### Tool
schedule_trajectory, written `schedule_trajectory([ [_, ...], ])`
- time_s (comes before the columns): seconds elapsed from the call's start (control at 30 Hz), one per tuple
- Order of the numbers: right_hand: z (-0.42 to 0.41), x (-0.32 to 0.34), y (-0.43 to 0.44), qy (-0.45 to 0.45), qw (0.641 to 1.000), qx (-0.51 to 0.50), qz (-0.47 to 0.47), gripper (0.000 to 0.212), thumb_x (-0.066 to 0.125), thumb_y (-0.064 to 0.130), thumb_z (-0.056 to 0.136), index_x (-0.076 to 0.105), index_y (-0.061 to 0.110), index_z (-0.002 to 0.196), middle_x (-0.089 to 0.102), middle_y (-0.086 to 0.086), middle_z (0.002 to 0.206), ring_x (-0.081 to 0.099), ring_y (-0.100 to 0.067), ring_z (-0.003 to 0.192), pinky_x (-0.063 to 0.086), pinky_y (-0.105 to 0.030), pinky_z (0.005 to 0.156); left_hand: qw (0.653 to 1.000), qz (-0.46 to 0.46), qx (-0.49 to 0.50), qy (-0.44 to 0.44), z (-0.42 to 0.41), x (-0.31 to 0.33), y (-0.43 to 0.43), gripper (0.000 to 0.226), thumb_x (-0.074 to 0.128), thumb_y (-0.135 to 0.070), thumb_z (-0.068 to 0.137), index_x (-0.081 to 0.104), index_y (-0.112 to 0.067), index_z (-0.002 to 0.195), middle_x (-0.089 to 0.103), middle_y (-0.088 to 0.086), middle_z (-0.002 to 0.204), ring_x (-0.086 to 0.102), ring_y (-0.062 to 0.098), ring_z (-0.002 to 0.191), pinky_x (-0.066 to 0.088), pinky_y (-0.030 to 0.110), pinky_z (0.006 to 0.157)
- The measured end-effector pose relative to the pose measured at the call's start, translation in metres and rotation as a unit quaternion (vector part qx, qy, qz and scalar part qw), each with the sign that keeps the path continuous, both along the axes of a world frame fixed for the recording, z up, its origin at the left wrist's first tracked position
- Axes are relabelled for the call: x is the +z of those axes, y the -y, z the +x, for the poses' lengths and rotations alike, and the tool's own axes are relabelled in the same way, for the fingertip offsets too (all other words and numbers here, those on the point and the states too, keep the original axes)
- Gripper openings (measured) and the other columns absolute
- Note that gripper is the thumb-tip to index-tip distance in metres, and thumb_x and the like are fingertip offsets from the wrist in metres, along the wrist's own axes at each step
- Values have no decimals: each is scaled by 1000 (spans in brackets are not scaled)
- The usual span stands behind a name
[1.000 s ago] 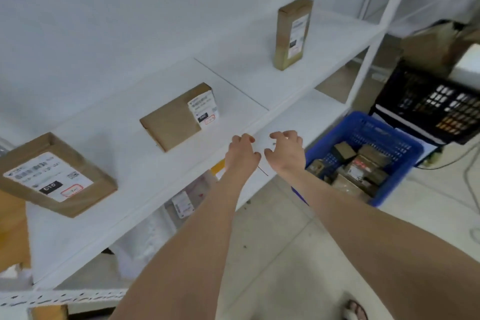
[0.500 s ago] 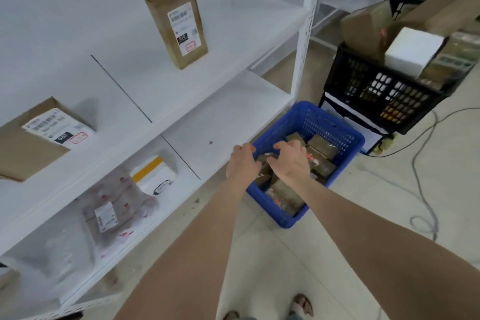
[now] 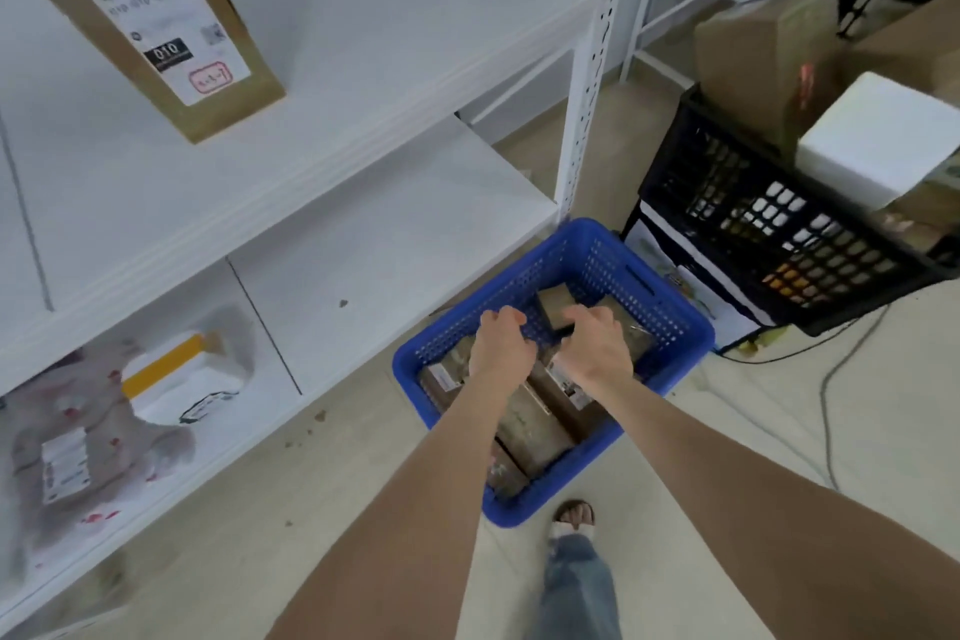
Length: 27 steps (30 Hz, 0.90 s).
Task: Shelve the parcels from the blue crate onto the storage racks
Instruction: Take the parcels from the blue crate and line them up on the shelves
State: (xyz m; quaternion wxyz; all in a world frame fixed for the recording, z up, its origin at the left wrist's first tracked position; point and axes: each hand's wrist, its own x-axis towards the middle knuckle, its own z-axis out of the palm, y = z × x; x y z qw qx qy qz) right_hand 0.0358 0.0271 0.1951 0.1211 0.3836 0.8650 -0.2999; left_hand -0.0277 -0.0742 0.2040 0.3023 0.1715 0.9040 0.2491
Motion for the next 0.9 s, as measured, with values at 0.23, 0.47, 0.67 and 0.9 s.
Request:
schedule_trajectory([
  [0.23, -34, -80, -74, 24, 999, 16, -33, 54, 52, 9, 92, 34, 19, 142, 32, -12, 144, 36, -33, 131, 37, -42, 104, 996, -40, 63, 38, -33, -77, -62, 42, 55, -13, 91, 45, -11, 132, 42, 12, 133, 54, 29, 113, 43, 32, 86],
  [0.47, -61, -206, -99, 77, 990, 81, -89, 62, 51, 13, 92, 23, 17, 148, 32, -12, 148, 37, -31, 132, 38, -48, 105, 981, -59, 150, 107, -40, -198, -82, 45, 45, -12, 95, 39, -10, 139, 47, 16, 134, 53, 32, 115, 42, 32, 79],
  [0.67, -51, -323, -108, 133, 973, 135, -130, 72, 57, 23, 92, 16, 16, 151, 23, -8, 156, 25, -30, 141, 34, -44, 110, 954, -126, 214, 166, -20, -319, -72, 53, 41, -7, 97, 27, -16, 147, 40, 16, 141, 53, 30, 115, 41, 28, 74],
  [0.9, -48, -427, -86, 206, 937, 227, -171, 54, 60, 47, 82, 46, 22, 128, 52, -8, 129, 52, -30, 116, 47, -43, 94, 935, -121, 258, 210, -3, -414, -66, 58, 37, -6, 96, 14, -10, 150, 23, 17, 152, 46, 35, 124, 45, 40, 93],
])
